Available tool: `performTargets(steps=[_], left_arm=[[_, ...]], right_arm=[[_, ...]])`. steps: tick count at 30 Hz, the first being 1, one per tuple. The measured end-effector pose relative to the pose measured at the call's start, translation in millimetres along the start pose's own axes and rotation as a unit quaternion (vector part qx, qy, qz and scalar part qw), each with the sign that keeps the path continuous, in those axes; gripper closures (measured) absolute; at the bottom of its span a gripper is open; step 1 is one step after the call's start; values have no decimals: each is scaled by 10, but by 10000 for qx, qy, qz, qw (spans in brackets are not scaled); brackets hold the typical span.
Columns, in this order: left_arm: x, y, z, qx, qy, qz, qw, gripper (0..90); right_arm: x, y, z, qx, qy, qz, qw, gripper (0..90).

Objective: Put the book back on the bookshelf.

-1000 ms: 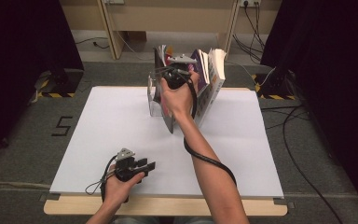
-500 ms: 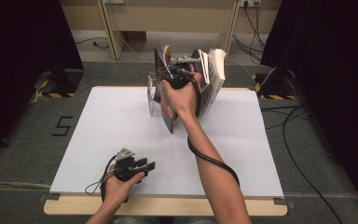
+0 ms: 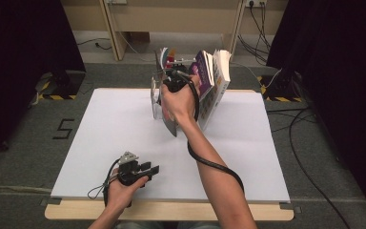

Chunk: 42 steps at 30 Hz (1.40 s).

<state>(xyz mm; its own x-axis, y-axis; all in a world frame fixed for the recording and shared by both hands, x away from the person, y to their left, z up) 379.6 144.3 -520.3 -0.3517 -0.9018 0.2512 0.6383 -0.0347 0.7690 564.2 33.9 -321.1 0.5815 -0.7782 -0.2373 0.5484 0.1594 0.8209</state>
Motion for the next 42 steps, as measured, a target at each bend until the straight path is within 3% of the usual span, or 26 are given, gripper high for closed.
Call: performTargets(steps=[16,20,26,42], left_arm=[[-6,2,-5,-6,6,13,10000,538],[-6,4,-9,-9,-3,14,10000,538],[-2,10,1,9,11,12,10000,538],[-3,11,3,1,-12,36,10000,538]], right_arm=[[46,-51,110,187,-115,106,9997,871],[-21,-92,208,108,42,154,9998,871],[-142,-103,341,244,61,301,9992,871],[-464,-140,520,170,363,697,9968,871]])
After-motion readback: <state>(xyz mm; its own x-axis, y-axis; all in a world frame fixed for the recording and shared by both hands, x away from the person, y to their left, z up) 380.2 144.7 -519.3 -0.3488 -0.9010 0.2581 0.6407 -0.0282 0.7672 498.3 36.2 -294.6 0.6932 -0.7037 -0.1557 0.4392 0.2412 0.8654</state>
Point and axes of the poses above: each handheld gripper's, and its own axes: z roughly backward along the jaws, y roughly out of its top, x roughly to its right, the point moved 6 cm from there along -z, roughly forward along the jaws, and after that the axes turned 11 degrees about y, right-handed, at the moved point
